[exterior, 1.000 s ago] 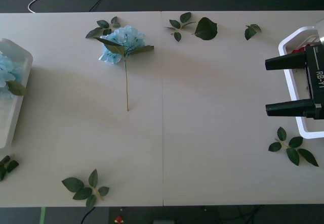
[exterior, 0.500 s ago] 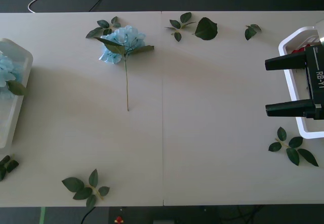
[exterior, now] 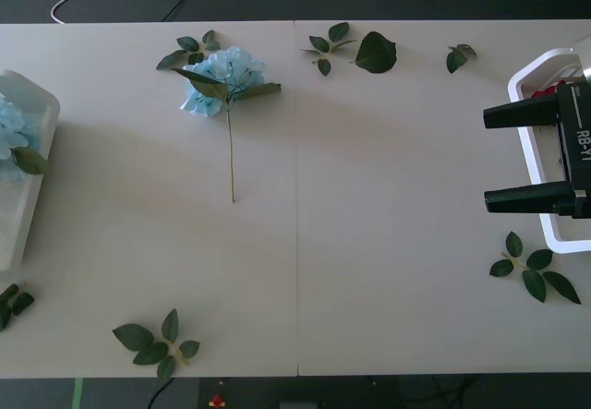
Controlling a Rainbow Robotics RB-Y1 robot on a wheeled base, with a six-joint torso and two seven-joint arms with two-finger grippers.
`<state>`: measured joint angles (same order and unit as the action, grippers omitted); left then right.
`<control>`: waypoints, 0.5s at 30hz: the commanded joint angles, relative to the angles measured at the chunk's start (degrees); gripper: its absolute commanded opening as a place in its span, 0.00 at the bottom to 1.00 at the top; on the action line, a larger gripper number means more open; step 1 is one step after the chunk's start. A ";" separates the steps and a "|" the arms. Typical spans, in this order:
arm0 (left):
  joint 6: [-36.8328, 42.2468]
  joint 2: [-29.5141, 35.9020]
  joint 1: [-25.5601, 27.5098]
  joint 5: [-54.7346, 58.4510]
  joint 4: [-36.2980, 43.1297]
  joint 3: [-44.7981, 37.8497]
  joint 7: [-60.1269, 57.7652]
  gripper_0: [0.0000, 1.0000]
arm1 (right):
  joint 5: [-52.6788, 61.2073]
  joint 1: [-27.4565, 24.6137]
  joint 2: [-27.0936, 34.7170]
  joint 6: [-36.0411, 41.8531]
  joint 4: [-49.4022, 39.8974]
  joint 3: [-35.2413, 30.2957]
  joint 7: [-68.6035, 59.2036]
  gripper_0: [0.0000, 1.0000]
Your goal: Place the red flowers into the right box and the blue flowers into the left box. If a person shows an open palm, hand one flower to the person first, then continue sorting.
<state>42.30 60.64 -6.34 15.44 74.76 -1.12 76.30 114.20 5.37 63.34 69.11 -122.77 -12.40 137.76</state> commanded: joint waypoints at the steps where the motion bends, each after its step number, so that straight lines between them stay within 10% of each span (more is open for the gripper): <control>1: -2.49 1.41 0.54 -0.24 0.92 1.82 -2.47 0.00 | 0.76 -0.71 -1.12 0.15 -1.33 0.27 1.55 1.00; 15: -2.57 -3.16 -2.09 -2.43 1.79 3.75 -5.02 0.02 | 0.76 -0.71 -1.12 0.15 -1.33 0.27 1.55 1.00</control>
<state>40.40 58.75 -6.43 14.80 75.53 2.43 75.97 114.20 5.37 63.34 69.11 -122.77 -12.40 137.76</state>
